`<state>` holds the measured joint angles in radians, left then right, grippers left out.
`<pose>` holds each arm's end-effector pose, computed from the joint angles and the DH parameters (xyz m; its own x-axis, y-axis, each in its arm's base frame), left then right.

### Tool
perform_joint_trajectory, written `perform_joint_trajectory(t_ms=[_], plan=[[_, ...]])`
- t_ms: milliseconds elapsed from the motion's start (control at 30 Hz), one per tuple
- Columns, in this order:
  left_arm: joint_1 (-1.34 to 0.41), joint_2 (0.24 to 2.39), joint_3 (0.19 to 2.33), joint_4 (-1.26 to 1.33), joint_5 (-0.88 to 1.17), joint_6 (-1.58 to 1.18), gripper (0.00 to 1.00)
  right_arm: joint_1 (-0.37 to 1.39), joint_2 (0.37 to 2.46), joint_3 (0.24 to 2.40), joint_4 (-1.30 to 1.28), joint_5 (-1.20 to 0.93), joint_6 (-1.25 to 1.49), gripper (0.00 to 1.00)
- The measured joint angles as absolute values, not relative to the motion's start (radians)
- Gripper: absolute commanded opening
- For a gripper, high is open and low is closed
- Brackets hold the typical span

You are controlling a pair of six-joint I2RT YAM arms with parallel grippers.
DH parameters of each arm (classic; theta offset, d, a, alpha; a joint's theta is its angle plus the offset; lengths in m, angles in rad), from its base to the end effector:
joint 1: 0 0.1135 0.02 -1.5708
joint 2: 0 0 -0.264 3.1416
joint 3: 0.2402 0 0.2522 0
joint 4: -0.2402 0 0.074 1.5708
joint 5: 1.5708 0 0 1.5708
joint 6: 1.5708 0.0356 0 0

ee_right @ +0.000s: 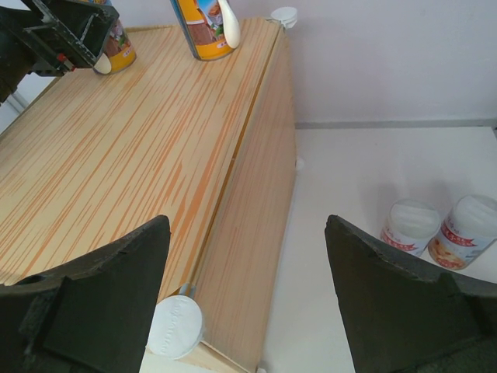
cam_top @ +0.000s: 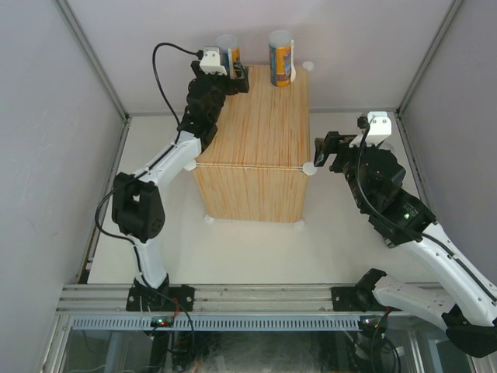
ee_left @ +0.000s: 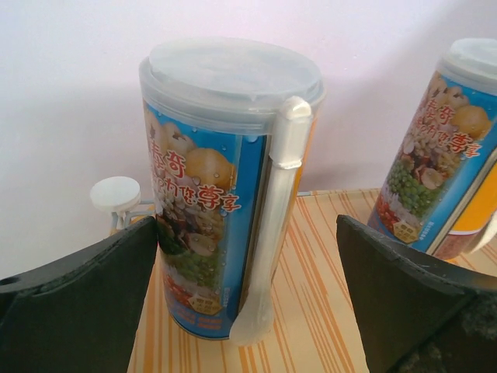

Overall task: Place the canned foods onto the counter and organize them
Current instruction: Adjust the canned food at the counter.

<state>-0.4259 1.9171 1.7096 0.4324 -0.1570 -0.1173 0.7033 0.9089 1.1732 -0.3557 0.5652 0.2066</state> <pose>0.4286 -0.1883 0.3944 0.1702 -0.2041 -0.9640 0.2912 0.9450 -0.1487 0.1513 0.1033 0.4342 -0.0967 0.1451 -0.9847 -0.1221 0.9801 0.1564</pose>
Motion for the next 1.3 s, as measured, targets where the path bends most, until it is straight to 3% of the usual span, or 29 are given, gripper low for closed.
perform_joint_trajectory(t_ms=[667,833,967,1100,1200,1300], plan=[[-0.453,1.773,1.555,0.492,-0.288,-0.078,1.0,0.681,0.89,1.169,-0.348,0.501,0.206,0.8],[-0.454,1.72,1.497,0.525,-0.306,-0.076,0.95,0.681,0.89,1.169,-0.348,0.495,0.206,0.8],[-0.454,1.68,1.45,0.551,-0.315,-0.076,0.87,0.681,0.89,1.169,-0.345,0.493,0.206,0.8],[-0.454,1.664,1.432,0.564,-0.336,-0.076,0.64,0.681,0.89,1.169,-0.336,0.491,0.206,0.8],[-0.454,1.664,1.432,0.563,-0.348,-0.078,0.6,0.681,0.893,1.169,-0.33,0.491,0.206,0.8],[-0.454,1.664,1.434,0.555,-0.35,-0.081,0.49,0.681,0.899,1.169,-0.325,0.491,0.206,0.8]])
